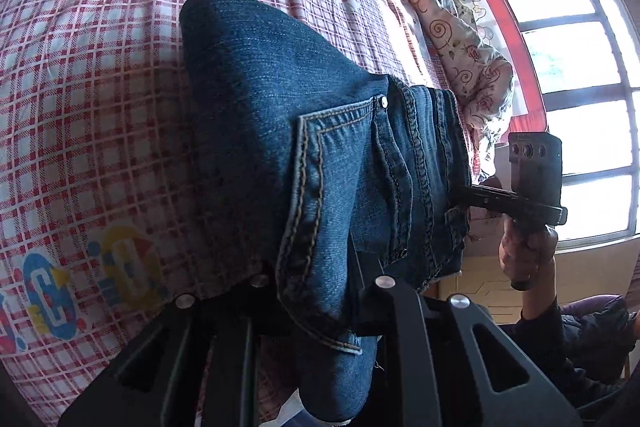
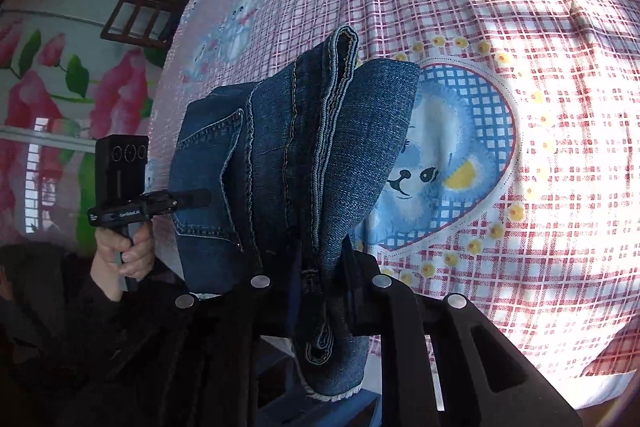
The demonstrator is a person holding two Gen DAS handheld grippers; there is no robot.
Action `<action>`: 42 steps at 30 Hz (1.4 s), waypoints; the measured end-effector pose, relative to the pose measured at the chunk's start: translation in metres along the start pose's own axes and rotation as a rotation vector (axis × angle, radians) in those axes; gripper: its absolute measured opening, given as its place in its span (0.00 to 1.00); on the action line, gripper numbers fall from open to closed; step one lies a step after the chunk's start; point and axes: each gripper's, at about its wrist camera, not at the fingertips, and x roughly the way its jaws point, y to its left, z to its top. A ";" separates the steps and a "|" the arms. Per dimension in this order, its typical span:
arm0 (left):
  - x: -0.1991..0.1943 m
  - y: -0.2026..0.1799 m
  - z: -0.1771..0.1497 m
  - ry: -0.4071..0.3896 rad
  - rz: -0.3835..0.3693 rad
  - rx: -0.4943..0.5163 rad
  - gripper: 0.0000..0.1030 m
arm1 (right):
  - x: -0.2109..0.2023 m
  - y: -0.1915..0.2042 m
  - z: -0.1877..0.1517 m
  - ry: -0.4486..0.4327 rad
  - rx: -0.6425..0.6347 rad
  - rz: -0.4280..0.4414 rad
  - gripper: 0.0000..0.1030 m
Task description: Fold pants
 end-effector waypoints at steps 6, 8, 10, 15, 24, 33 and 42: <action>-0.052 -0.017 0.004 -0.088 0.075 0.094 0.15 | -0.007 0.035 0.027 -0.031 -0.043 0.037 0.15; -0.074 -0.017 0.013 -0.112 0.085 0.106 0.15 | -0.002 0.049 0.046 -0.039 -0.052 0.055 0.15; -0.093 -0.012 0.026 -0.128 0.108 0.112 0.15 | 0.006 0.061 0.067 -0.044 -0.064 0.063 0.15; -0.120 0.022 0.069 -0.137 0.156 0.068 0.15 | 0.040 0.080 0.124 -0.030 -0.059 0.052 0.15; -0.102 0.096 0.124 -0.084 0.185 -0.020 0.16 | 0.098 0.074 0.184 0.021 0.004 0.016 0.15; -0.079 0.109 0.132 -0.069 0.127 -0.057 0.21 | 0.115 0.040 0.177 0.045 0.061 0.020 0.15; -0.103 0.127 0.098 -0.176 0.196 -0.100 0.45 | 0.101 0.012 0.160 0.002 0.088 -0.026 0.35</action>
